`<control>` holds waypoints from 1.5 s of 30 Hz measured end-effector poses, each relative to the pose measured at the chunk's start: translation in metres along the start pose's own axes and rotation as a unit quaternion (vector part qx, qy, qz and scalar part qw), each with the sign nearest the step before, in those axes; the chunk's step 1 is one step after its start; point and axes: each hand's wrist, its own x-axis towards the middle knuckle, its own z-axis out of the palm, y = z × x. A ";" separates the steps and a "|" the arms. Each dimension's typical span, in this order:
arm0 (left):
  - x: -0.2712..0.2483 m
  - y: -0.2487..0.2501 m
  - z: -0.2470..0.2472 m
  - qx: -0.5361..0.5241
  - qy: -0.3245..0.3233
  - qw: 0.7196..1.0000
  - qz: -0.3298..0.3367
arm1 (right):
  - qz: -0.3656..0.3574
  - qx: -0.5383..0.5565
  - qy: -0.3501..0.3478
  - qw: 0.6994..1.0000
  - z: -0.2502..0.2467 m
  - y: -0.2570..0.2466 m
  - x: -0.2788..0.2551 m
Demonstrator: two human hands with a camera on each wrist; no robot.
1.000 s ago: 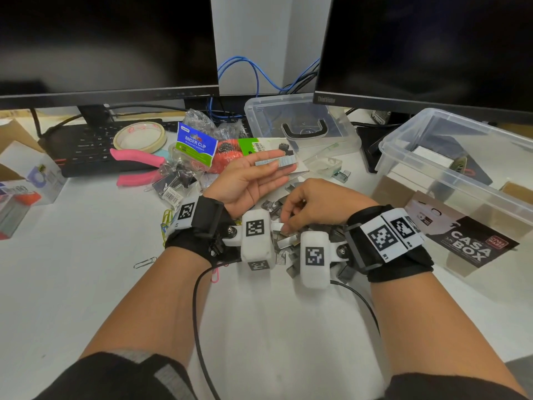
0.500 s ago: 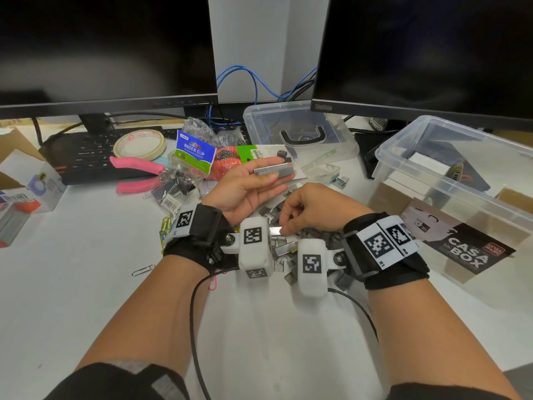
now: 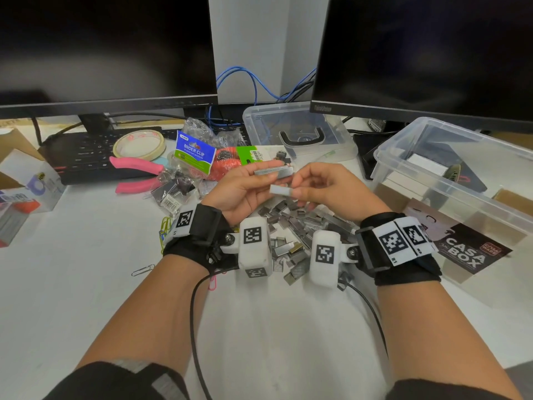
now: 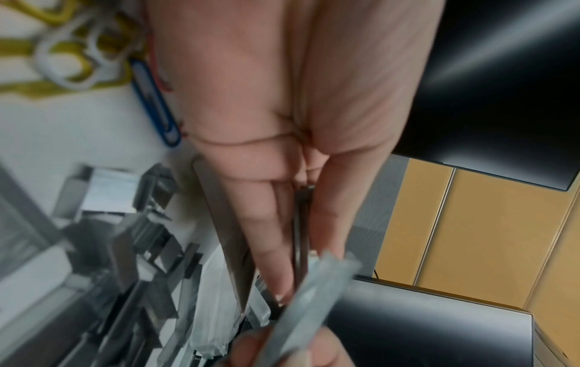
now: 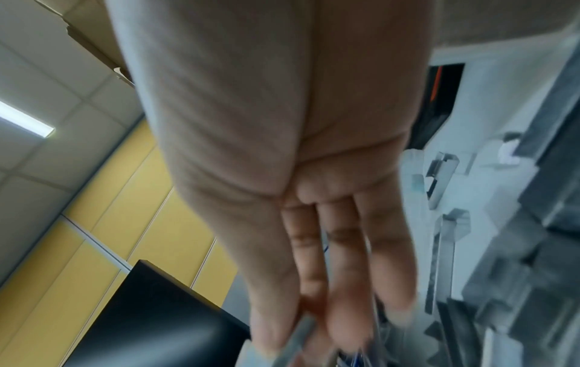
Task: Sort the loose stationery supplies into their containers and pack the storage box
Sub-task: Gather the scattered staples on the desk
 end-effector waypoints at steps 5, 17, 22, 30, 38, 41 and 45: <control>-0.001 0.000 0.001 -0.007 0.003 1.000 -0.003 | -0.037 0.033 0.104 0.993 0.005 0.004 0.007; -0.002 0.001 0.001 0.009 -0.009 1.000 -0.018 | 0.063 -0.106 0.158 0.980 -0.002 0.005 0.003; -0.001 0.000 0.000 0.001 -0.008 1.000 -0.021 | 0.141 -0.233 0.082 0.959 -0.003 0.010 0.000; -0.002 0.001 0.000 0.004 -0.017 1.000 -0.020 | 0.113 -0.229 0.030 0.966 0.003 0.001 -0.002; -0.002 0.001 0.000 0.009 -0.021 0.999 -0.022 | 0.143 -0.252 -0.001 0.957 0.003 0.003 -0.002; -0.002 0.001 0.000 0.013 -0.019 1.000 -0.021 | 0.142 -0.264 -0.010 0.954 0.004 0.004 -0.002; -0.002 0.001 0.000 0.022 -0.018 0.999 -0.019 | 0.131 -0.260 -0.007 0.957 0.007 0.003 0.000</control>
